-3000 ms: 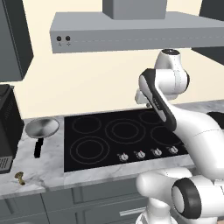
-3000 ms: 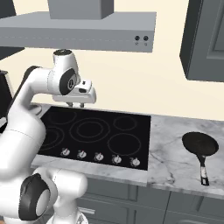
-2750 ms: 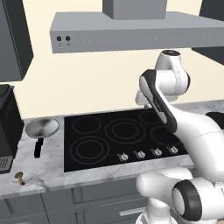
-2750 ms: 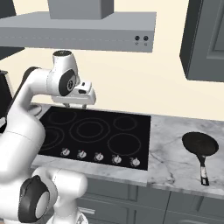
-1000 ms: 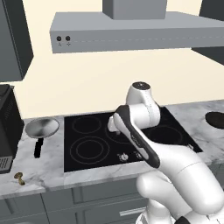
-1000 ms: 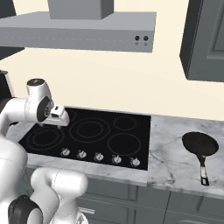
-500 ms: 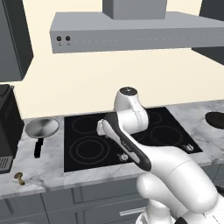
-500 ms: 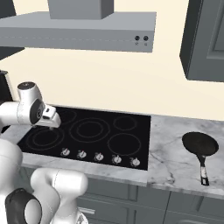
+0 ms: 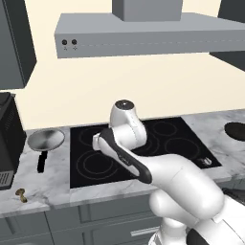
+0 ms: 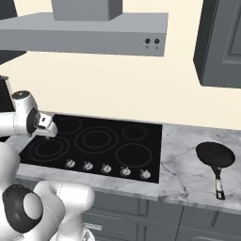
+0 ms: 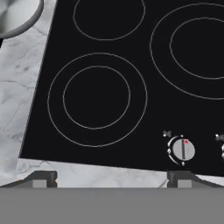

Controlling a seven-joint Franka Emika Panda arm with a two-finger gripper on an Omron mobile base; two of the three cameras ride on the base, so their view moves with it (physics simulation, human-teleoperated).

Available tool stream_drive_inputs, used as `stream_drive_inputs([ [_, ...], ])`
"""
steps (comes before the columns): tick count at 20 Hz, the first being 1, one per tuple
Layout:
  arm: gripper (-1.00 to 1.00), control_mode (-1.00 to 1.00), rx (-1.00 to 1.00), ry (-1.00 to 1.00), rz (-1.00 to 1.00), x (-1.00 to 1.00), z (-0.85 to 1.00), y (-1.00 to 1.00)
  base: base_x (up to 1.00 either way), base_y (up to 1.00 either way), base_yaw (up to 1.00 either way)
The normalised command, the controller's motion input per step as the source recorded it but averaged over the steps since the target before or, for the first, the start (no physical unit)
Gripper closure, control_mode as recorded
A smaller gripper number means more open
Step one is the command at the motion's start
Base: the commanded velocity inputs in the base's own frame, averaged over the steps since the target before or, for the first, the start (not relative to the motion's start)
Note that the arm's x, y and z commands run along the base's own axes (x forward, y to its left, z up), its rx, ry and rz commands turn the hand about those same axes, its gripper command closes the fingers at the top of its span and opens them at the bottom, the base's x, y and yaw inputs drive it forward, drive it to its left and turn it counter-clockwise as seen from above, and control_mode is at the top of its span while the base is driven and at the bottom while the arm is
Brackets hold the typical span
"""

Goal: Place both pans onto different burners. Then place the mushroom and the chicken drumstick on different pans.

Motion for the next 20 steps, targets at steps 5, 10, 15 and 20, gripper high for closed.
stream_drive_inputs([
  [5,-1.00,-1.00,0.00,0.00,0.00,0.22,-0.09,0.51,0.00,0.00,0.00],
  [10,-1.00,-1.00,0.02,0.00,0.00,0.22,-0.10,0.43,0.00,0.00,0.00],
  [15,-1.00,-1.00,0.02,0.00,0.00,0.17,-0.06,0.42,0.00,0.00,0.00],
  [20,-1.00,-1.00,0.01,0.00,0.00,0.13,-0.02,0.41,0.00,0.00,0.00],
])
